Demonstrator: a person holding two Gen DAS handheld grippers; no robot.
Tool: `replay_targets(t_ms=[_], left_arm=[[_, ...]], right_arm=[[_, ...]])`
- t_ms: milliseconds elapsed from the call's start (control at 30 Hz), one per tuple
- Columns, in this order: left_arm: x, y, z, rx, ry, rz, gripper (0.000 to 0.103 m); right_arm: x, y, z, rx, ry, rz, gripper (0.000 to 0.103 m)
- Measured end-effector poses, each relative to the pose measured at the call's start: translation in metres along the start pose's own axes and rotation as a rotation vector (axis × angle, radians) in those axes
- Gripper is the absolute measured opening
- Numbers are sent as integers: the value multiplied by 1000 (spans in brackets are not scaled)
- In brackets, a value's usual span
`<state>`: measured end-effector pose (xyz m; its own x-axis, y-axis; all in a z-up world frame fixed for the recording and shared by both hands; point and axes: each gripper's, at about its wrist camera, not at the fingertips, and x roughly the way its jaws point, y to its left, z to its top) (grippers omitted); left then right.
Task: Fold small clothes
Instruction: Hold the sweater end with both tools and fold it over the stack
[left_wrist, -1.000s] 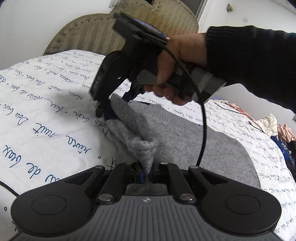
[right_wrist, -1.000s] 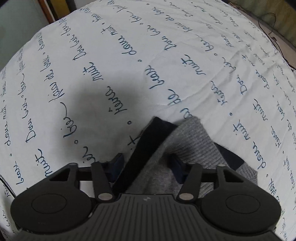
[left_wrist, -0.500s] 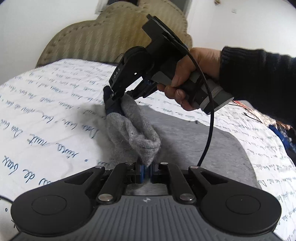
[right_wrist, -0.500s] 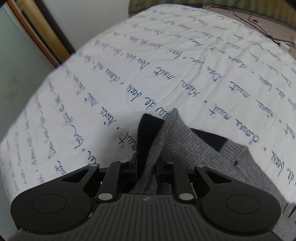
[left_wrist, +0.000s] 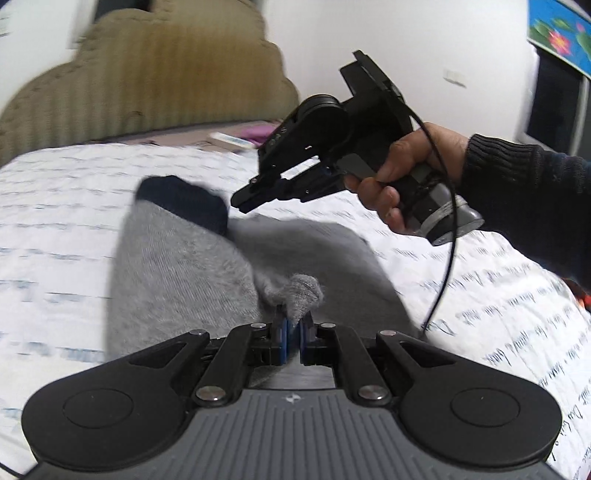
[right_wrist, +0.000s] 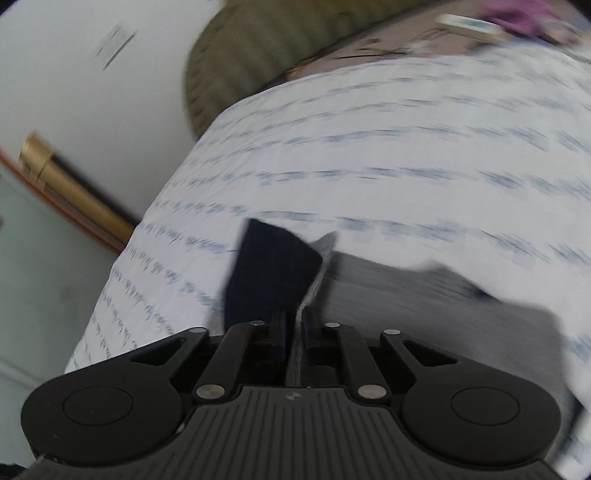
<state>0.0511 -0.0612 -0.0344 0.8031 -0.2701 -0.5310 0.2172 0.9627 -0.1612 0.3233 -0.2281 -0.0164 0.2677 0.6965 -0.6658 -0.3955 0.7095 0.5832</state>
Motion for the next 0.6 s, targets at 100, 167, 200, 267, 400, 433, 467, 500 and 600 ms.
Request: replay_targets(t_ms=[100, 167, 200, 267, 400, 433, 467, 500, 600], left_arm=[[13, -7, -5, 4, 38, 0, 6], [13, -3, -6, -4, 43, 14, 6], [12, 1, -6, -12, 45, 25, 6], [9, 6, -3, -38, 51, 40, 6], [-6, 8, 7, -48, 16, 38, 6], [-11, 10, 11, -51, 0, 37, 6], [-16, 11, 14, -53, -15, 37, 6], [-19, 12, 18, -60, -27, 34, 6], [-26, 15, 23, -74, -44, 13, 6]], right_arm=[[-11, -40, -18, 117, -15, 58, 12], [-15, -59, -24, 211, -36, 146, 20], [-15, -64, -25, 238, -42, 192, 26], [-9, -68, -25, 267, -52, 258, 42], [21, -61, -17, 285, 33, 280, 54], [28, -59, -17, 282, 62, 270, 53], [34, -55, -16, 277, 85, 271, 53], [38, -53, -16, 272, 98, 276, 53], [42, -47, -13, 272, 109, 310, 53]])
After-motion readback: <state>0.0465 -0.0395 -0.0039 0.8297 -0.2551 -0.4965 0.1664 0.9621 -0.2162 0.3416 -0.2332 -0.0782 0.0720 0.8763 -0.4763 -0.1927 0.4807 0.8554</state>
